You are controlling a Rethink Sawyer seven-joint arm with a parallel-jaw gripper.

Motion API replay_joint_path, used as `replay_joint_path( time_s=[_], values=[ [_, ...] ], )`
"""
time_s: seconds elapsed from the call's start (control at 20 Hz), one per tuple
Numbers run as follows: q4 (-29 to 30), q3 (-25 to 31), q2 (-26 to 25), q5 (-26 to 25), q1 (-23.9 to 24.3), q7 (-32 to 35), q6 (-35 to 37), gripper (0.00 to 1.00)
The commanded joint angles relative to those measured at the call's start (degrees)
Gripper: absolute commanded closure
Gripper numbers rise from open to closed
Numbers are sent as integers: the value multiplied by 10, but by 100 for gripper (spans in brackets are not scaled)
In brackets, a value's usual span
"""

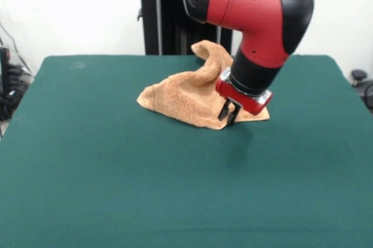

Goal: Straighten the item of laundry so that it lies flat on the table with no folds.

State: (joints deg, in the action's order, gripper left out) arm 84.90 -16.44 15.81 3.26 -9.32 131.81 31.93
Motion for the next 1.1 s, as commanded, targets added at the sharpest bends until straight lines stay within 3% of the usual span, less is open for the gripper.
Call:
replay_joint_path(
  time_s=[0.05,0.45,0.75,1.1],
  values=[
    [105,193,83,-119,148,-206,-133,100],
    [77,233,105,-194,173,-143,-72,100],
    [13,253,83,-229,167,-116,-25,100],
    [-29,257,59,-245,161,-78,-18,100]
  ],
)
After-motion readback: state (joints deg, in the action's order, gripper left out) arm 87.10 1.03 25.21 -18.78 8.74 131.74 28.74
